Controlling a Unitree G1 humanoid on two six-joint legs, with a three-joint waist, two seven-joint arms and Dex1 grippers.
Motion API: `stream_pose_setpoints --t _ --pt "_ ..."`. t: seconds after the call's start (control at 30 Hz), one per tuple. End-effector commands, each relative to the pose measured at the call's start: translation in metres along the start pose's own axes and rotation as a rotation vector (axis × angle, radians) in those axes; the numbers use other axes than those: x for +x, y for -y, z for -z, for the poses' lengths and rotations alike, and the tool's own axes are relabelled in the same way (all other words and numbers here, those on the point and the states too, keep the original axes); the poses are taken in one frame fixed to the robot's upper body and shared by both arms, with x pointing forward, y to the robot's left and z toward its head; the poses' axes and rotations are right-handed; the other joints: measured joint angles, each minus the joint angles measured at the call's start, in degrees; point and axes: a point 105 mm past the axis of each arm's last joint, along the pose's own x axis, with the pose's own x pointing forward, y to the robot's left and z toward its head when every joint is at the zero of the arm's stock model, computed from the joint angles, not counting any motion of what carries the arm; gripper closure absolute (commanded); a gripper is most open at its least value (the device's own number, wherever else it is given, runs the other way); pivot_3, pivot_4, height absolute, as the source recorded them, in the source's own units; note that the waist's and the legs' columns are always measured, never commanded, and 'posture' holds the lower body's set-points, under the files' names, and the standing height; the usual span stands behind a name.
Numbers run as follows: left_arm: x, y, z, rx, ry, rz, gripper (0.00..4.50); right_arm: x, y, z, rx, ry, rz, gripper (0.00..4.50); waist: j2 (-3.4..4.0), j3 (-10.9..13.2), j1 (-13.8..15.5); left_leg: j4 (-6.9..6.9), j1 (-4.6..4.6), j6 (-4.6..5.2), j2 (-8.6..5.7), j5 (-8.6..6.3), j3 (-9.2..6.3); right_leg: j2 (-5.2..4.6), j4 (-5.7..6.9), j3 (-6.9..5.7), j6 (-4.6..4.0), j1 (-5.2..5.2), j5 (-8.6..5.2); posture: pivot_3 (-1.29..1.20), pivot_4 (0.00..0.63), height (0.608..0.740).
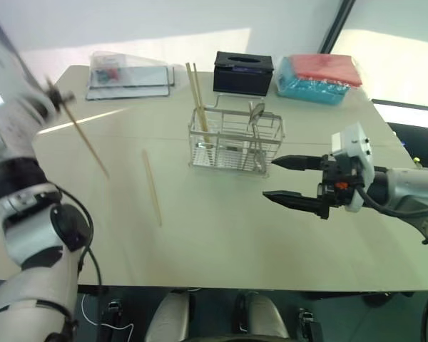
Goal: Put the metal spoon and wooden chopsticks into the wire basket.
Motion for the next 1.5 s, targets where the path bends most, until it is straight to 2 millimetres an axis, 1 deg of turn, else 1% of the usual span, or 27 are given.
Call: stream_pose_setpoints --t 0.03,0.07,0.1,0.13,0.17,0.2,0.23,0.27,0.33,0.4,0.53,0.63,0.77,0.83,0.9,0.93,1.03,1.1,1.13,1.17,1.23,1.27,1.3,1.37,1.43,1.47,1.5 --pt "-0.017 0.070 -0.089 -0.086 0.358 0.297 4.48 -0.002 -0.004 -0.008 -0.022 0.022 0.003 0.53 0.00 0.00 -0.03 0.02 -0.01 0.06 -0.04 -0.04 0.02 -0.04 -0.06 -0.01 0.05 0.04 0.03 0.00 0.150 0.667" --pt "-0.019 0.091 -0.099 -0.120 0.391 0.375 4.48 -0.001 -0.005 -0.009 -0.020 0.026 0.003 0.53 0.00 0.00 -0.02 0.02 0.00 0.12 -0.08 -0.06 0.05 -0.07 -0.06 -0.01 0.07 0.06 0.03 0.00 0.150 0.667" --pt "-0.020 0.114 -0.102 -0.143 0.400 0.456 4.48 0.000 -0.006 -0.008 -0.018 0.029 0.003 0.53 0.01 -0.01 -0.03 0.04 0.01 0.18 -0.10 -0.09 0.06 -0.08 -0.08 -0.01 0.09 0.10 0.04 0.00 0.150 0.667" --pt "-0.022 0.129 -0.103 -0.157 0.403 0.508 4.48 0.001 -0.007 -0.008 -0.016 0.030 0.004 0.53 0.03 -0.01 -0.05 0.05 0.03 0.22 -0.13 -0.10 0.08 -0.07 -0.09 -0.02 0.13 0.13 0.06 0.00 0.150 0.667" --pt "-0.023 0.150 -0.098 -0.155 0.392 0.579 4.48 0.002 -0.008 -0.007 -0.014 0.032 0.005 0.53 0.05 -0.02 -0.09 0.05 0.06 0.36 -0.15 -0.04 0.09 -0.07 -0.08 -0.02 0.15 0.16 0.06 0.00 0.150 0.667" --pt "-0.025 0.163 -0.094 -0.152 0.385 0.623 4.48 0.002 -0.008 -0.006 -0.013 0.033 0.007 0.53 0.11 -0.04 -0.13 0.05 0.08 0.45 -0.15 -0.06 0.11 -0.06 -0.08 -0.03 0.16 0.17 0.05 0.00 0.150 0.667" --pt "-0.026 0.182 -0.082 -0.129 0.363 0.680 4.48 0.003 -0.009 -0.006 -0.011 0.037 0.011 0.53 0.14 -0.03 -0.18 0.05 0.11 0.57 -0.15 -0.11 0.11 -0.06 -0.06 -0.02 0.17 0.19 0.05 0.00 0.150 0.667" --pt "-0.028 0.195 -0.074 -0.112 0.348 0.719 4.48 0.003 -0.009 -0.005 -0.009 0.040 0.014 0.53 0.13 -0.02 -0.23 0.05 0.13 0.65 -0.14 -0.15 0.11 -0.04 -0.05 -0.03 0.17 0.20 0.05 0.00 0.150 0.667" --pt "-0.030 0.221 -0.045 -0.086 0.279 0.796 4.48 0.004 -0.011 -0.005 -0.006 0.048 0.025 0.53 0.15 -0.01 -0.30 0.06 0.12 0.66 -0.09 -0.14 0.11 0.03 -0.02 -0.03 0.17 0.17 0.05 0.00 0.150 0.667" --pt "-0.031 0.231 -0.025 -0.063 0.235 0.826 4.48 0.005 -0.012 -0.004 -0.003 0.054 0.034 0.53 0.22 0.03 -0.53 0.06 0.15 0.68 -0.07 -0.13 0.13 0.04 0.01 -0.02 0.17 0.17 0.05 0.00 0.150 0.667" --pt "-0.026 0.235 0.009 0.035 0.174 0.826 4.48 0.003 -0.013 -0.004 0.003 0.064 0.065 0.53 0.26 0.05 -1.03 0.01 0.09 0.69 0.05 -0.12 0.17 0.21 0.01 0.01 0.16 0.03 0.06 0.00 0.150 0.667" --pt "-0.025 0.235 0.022 0.091 0.163 0.832 4.48 0.001 -0.012 -0.003 0.009 0.069 0.088 0.53 0.27 0.07 -0.81 0.01 0.09 0.70 0.06 -0.12 0.16 0.23 0.00 0.01 0.15 0.03 0.06 0.00 0.150 0.667" --pt "-0.024 0.234 0.034 0.104 0.135 0.836 4.48 -0.001 -0.012 -0.002 0.016 0.071 0.110 0.53 0.27 0.06 -0.23 0.07 0.09 0.76 0.05 -0.16 0.15 0.21 -0.04 0.00 0.15 0.10 0.06 0.00 0.150 0.667" --pt "-0.027 0.235 0.049 0.096 0.097 0.848 4.48 -0.001 -0.010 -0.003 0.015 0.076 0.123 0.53 0.27 0.06 -0.24 0.09 0.09 0.80 0.03 -0.18 0.14 0.19 -0.04 0.00 0.14 0.12 0.06 0.00 0.150 0.667" --pt "-0.029 0.234 0.062 0.069 0.058 0.850 3.68 0.000 -0.007 -0.004 0.016 0.081 0.134 0.53 0.28 0.05 -0.23 0.10 0.09 0.82 0.03 -0.19 0.13 0.19 -0.04 0.00 0.14 0.13 0.06 0.00 0.150 0.667" --pt "-0.030 0.232 0.066 0.056 0.046 0.844 3.37 0.001 -0.007 -0.004 0.016 0.083 0.136 0.53 0.27 0.06 -0.26 0.10 0.09 0.83 0.03 -0.19 0.13 0.19 -0.04 0.00 0.14 0.13 0.06 0.00 0.150 0.667" --pt "-0.029 0.225 0.069 0.026 0.033 0.814 1.79 0.002 -0.005 -0.005 0.015 0.085 0.137 0.53 0.26 0.07 -0.30 0.10 0.06 0.83 0.04 -0.19 0.12 0.21 -0.04 0.00 0.14 0.09 0.06 0.00 0.150 0.667" --pt "-0.029 0.221 0.068 0.017 0.030 0.796 0.69 0.002 -0.004 -0.005 0.012 0.082 0.138 0.53 0.26 0.07 -0.36 0.09 0.05 0.84 0.04 -0.19 0.10 0.22 -0.04 0.00 0.14 0.07 0.06 0.00 0.150 0.667" --pt "-0.029 0.219 0.067 0.021 0.029 0.790 0.23 0.002 -0.003 -0.006 0.011 0.081 0.139 0.53 0.27 0.07 -0.40 0.09 0.05 0.84 0.04 -0.19 0.11 0.22 -0.04 0.00 0.14 0.07 0.06 0.00 0.150 0.667" --pt "-0.030 0.217 0.066 0.029 0.031 0.785 0.10 0.002 -0.001 -0.006 0.011 0.081 0.139 0.53 0.27 0.07 -0.38 0.09 0.06 0.84 0.04 -0.20 0.12 0.22 -0.04 0.01 0.14 0.08 0.06 0.00 0.150 0.667" --pt "-0.032 0.214 0.058 0.033 0.038 0.781 0.10 0.003 0.000 -0.006 0.010 0.082 0.138 0.53 0.28 0.06 -0.37 0.09 0.07 0.84 0.04 -0.20 0.11 0.22 -0.04 0.00 0.13 0.09 0.05 0.00 0.150 0.667" --pt "-0.033 0.212 0.049 0.037 0.053 0.773 0.10 0.004 0.001 -0.007 0.009 0.083 0.135 0.53 0.28 0.06 -0.37 0.09 0.07 0.84 0.04 -0.20 0.11 0.22 -0.04 0.00 0.13 0.09 0.05 0.00 0.150 0.667" --pt "-0.033 0.210 0.040 0.039 0.070 0.762 0.10 0.005 0.001 -0.007 0.009 0.084 0.132 0.53 0.28 0.06 -0.39 0.09 0.08 0.85 0.04 -0.20 0.11 0.22 -0.03 0.00 0.13 0.10 0.06 0.00 0.150 0.667" --pt "-0.034 0.204 0.013 0.037 0.128 0.736 0.10 0.007 0.001 -0.007 0.010 0.086 0.124 0.53 0.27 0.07 -0.44 0.09 0.08 0.85 0.04 -0.20 0.11 0.23 -0.02 0.01 0.13 0.08 0.05 0.00 0.150 0.667" --pt "-0.031 0.192 -0.011 0.006 0.163 0.662 0.10 0.009 0.001 -0.007 0.008 0.088 0.114 0.53 0.25 0.09 -0.39 0.09 0.07 0.85 0.05 -0.20 0.09 0.26 -0.02 0.00 0.13 0.08 0.05 0.00 0.150 0.667" --pt "-0.027 0.185 -0.018 -0.006 0.159 0.607 0.10 0.010 0.000 -0.007 0.007 0.089 0.110 0.53 0.25 0.09 -0.39 0.09 0.06 0.85 0.05 -0.20 0.07 0.27 -0.02 0.00 0.13 0.07 0.05 0.00 0.150 0.667" --pt "-0.020 0.173 -0.020 -0.012 0.138 0.516 0.10 0.011 0.000 -0.007 0.006 0.091 0.107 0.53 0.26 0.08 -0.39 0.09 0.06 0.85 0.05 -0.20 0.07 0.27 -0.03 0.00 0.13 0.08 0.05 0.00 0.150 0.667"
